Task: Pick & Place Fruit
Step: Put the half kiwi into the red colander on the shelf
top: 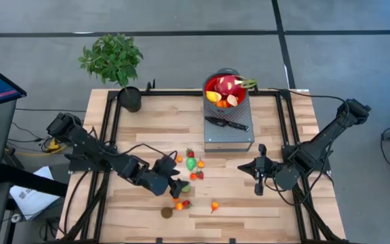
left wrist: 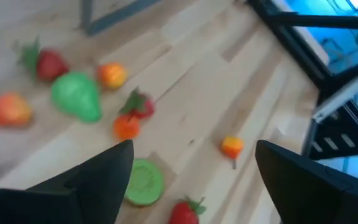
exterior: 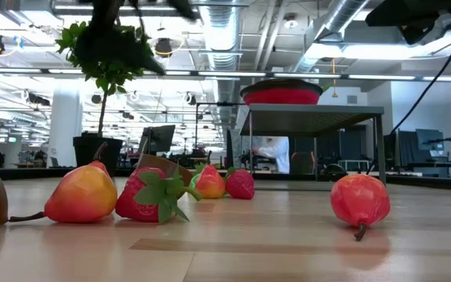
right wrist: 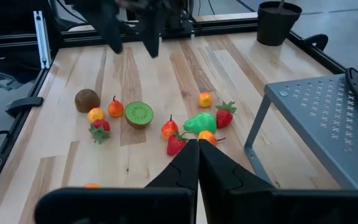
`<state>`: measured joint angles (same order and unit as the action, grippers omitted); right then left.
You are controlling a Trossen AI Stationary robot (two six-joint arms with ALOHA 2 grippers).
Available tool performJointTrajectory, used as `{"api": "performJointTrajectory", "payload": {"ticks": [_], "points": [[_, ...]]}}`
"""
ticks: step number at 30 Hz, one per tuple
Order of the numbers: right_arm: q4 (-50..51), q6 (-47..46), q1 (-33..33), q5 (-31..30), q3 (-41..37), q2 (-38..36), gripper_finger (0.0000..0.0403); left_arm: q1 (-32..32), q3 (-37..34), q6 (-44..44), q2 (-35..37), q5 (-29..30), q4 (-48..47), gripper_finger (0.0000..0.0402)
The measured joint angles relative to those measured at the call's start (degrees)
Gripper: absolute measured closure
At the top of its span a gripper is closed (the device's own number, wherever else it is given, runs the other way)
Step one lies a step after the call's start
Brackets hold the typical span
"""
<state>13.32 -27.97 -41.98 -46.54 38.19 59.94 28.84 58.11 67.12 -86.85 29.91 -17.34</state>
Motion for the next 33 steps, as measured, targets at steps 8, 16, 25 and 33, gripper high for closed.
{"api": "performJointTrajectory", "payload": {"ticks": [8,16,25,33], "points": [[0.17,0.00,0.00,0.09,-0.02,0.00,0.0403,0.39,-8.73,6.76,0.00,-0.36,9.98,0.0094],[0.17,-0.02,0.00,0.13,-0.01,0.00,0.0403,0.00,-10.12,6.88,0.22,-1.09,12.36,0.0099],[0.17,-0.02,0.00,0.15,0.00,0.00,0.0403,-0.81,-10.12,6.71,0.65,-3.01,17.26,0.0100],[0.17,-0.04,0.00,0.17,-0.01,0.00,0.0403,1.48,-10.12,5.23,0.57,-4.38,27.27,0.0101]]}}
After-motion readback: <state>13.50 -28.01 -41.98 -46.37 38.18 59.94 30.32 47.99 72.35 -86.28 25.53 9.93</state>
